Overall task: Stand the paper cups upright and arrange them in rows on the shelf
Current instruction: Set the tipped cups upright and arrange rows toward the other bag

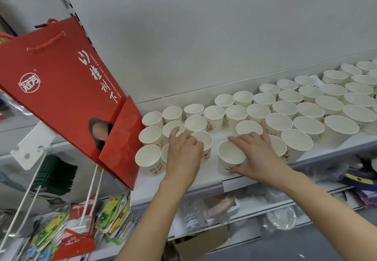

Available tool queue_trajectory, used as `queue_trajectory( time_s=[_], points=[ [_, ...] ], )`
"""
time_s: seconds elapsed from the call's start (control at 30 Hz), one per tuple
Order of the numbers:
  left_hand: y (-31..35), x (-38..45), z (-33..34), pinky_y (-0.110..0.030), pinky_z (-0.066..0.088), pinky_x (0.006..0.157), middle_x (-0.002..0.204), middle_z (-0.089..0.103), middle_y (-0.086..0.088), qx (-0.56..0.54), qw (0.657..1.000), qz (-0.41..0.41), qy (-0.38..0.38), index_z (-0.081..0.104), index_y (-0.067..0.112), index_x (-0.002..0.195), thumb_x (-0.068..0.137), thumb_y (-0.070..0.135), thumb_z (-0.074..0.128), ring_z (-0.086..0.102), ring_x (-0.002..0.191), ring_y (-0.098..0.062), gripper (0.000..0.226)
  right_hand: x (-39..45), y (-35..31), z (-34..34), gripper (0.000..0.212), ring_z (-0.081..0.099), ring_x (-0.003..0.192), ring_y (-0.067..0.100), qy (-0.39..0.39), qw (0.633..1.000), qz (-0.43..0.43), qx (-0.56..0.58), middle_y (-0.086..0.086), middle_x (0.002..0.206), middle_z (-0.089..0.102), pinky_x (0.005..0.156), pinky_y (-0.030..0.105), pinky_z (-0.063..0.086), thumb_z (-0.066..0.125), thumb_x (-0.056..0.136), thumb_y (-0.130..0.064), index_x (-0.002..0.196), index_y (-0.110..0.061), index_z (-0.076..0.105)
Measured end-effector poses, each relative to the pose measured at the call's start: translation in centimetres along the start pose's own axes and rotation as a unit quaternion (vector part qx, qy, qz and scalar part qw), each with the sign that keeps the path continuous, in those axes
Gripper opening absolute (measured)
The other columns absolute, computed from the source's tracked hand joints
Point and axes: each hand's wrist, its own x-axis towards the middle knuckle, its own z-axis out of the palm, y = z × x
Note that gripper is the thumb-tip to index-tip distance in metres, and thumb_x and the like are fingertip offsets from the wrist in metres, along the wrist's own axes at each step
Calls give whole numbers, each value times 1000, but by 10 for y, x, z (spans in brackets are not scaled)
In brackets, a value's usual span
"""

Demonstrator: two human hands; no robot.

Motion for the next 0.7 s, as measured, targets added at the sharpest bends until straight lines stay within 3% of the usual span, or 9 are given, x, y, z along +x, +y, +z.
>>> queue_trajectory(
  time_s=[0.1,0.17,0.23,0.3,0.4,0.47,0.57,0.7],
  points=[
    [2,-1,-1,-43,19,110,106,67,5,-96,995,-8,27,69,26,101,69,30,80,58,107,-22,34,3,-8,6,89,37,124,22,-35,999,5,-6,-5,140,43,96,35,19,68,73,-57,147,-25,29],
    [12,-2,-11,-35,16,110,138,52,4,-206,978,18,6,54,26,132,74,45,75,45,128,-18,65,1,-4,5,94,35,126,22,-43,999,1,1,-5,144,41,98,36,20,67,72,-61,148,-24,27],
    [28,3,-21,-29,8,112,155,29,6,-256,964,42,-62,33,26,148,72,57,72,24,141,-13,91,-3,11,-8,95,34,129,22,-32,998,12,47,-5,146,41,103,38,21,73,69,-57,147,-23,31],
    [42,11,-25,-32,6,114,160,16,6,-216,969,61,-105,19,23,152,71,65,68,13,145,-14,104,-5,33,-25,87,36,127,23,-8,995,37,97,-5,144,44,105,39,25,77,71,-46,145,-25,37],
    [57,22,-22,-37,11,109,158,22,4,-157,982,35,-99,19,20,150,73,71,60,19,141,-18,101,1,59,-41,68,42,120,26,34,991,68,107,-1,134,55,101,41,29,75,76,-35,137,-26,48],
    [62,25,-18,-38,15,105,152,32,3,-135,987,15,-89,26,20,145,78,66,60,26,137,-20,88,13,63,-39,61,43,118,27,25,992,91,79,0,128,58,97,40,29,71,77,-40,133,-27,51],
    [70,24,-18,-40,17,103,147,39,4,-107,988,1,-113,33,23,141,80,55,63,31,134,-23,75,31,62,-23,67,43,117,27,-28,995,96,2,0,126,56,96,40,27,66,72,-59,129,-27,50],
    [73,11,-19,-48,11,109,157,14,-3,-40,988,1,-151,10,29,151,80,50,66,23,138,-31,93,43,59,-7,78,44,117,27,-25,995,86,-50,2,129,50,98,42,26,60,70,-69,131,-23,45]
  ],
)
